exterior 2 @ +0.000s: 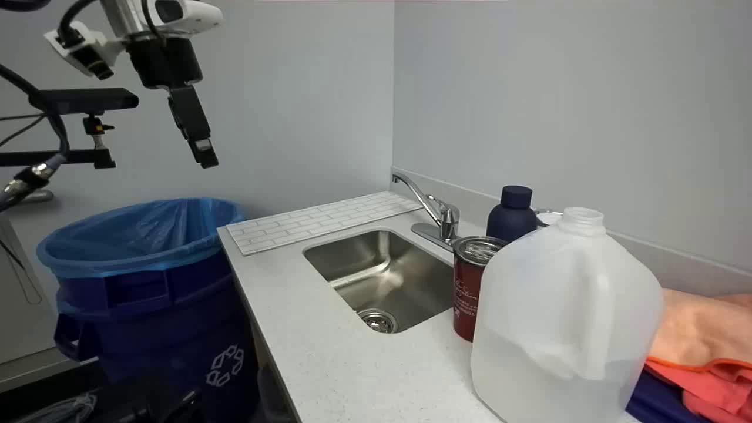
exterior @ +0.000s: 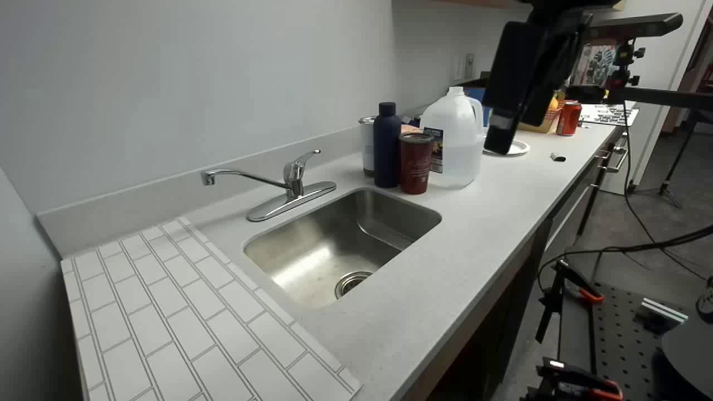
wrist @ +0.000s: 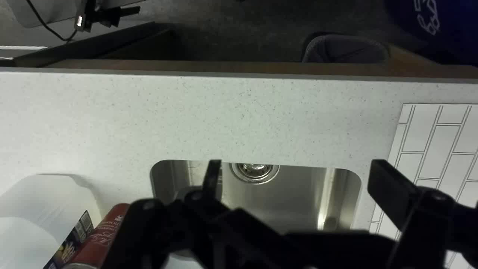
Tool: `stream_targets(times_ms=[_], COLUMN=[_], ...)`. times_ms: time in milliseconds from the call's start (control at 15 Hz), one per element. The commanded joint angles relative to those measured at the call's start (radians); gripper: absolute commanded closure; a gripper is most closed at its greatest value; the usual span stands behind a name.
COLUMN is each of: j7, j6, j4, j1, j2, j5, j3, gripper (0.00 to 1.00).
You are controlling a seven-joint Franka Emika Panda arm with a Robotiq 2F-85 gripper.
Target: Move the tap nozzle to the right
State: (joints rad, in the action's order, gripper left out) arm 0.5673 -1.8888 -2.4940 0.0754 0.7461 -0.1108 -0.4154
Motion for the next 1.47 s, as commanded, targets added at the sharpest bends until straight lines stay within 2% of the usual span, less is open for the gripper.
stream_targets(times_ms=[0, 867, 1400], j7=[0.009, 0.009, 0.004], j6=[0.001, 0.001, 0.01], j4=[0.002, 0.002, 0.05], j1=[0.015, 0.015, -0.014], j2=[-0.006, -0.005, -0.109], j5=[0.01, 0.01, 0.03], j3=[0.012, 0.012, 0.053], gripper=[0.0, 0.0, 0.0])
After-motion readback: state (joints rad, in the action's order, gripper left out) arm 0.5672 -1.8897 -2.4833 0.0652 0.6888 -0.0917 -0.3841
